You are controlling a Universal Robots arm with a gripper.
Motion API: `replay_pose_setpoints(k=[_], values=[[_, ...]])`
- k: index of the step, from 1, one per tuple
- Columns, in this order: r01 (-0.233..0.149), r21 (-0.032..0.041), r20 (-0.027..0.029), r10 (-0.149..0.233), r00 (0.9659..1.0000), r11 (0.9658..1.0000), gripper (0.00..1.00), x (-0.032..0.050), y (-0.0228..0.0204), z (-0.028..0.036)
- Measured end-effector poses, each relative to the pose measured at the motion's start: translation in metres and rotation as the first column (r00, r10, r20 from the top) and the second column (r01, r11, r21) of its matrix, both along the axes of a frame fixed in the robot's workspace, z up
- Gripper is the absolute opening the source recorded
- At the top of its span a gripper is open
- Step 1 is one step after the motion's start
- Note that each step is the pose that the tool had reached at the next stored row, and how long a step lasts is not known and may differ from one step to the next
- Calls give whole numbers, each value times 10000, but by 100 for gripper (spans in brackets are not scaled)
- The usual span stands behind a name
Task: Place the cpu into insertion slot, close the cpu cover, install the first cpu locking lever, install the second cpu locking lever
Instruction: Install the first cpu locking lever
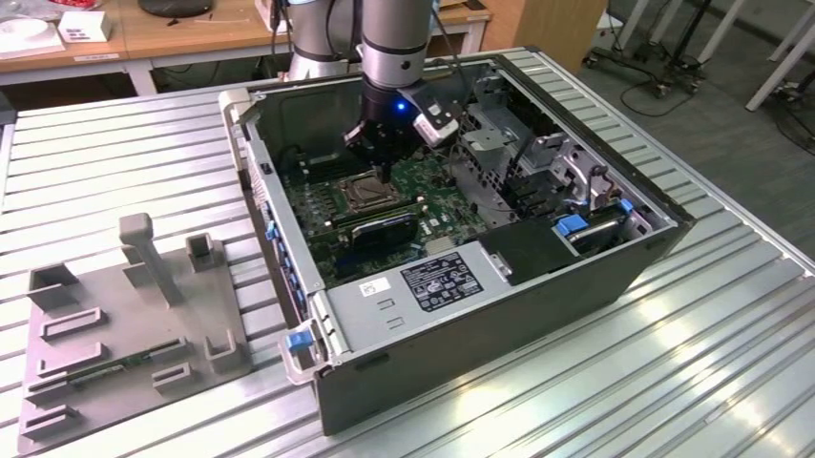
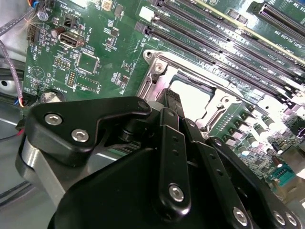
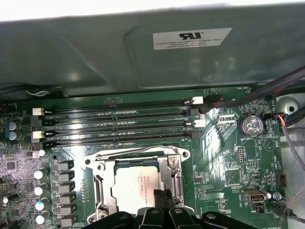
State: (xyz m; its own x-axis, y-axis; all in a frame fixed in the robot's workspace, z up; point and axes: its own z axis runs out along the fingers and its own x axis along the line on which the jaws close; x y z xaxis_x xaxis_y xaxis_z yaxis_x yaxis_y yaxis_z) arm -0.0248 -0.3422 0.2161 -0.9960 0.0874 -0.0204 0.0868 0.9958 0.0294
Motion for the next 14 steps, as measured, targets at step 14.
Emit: replay_pose_setpoints(k=[14], values=[[0, 0, -15, 0, 10000, 10000, 11, -26, -3, 85]])
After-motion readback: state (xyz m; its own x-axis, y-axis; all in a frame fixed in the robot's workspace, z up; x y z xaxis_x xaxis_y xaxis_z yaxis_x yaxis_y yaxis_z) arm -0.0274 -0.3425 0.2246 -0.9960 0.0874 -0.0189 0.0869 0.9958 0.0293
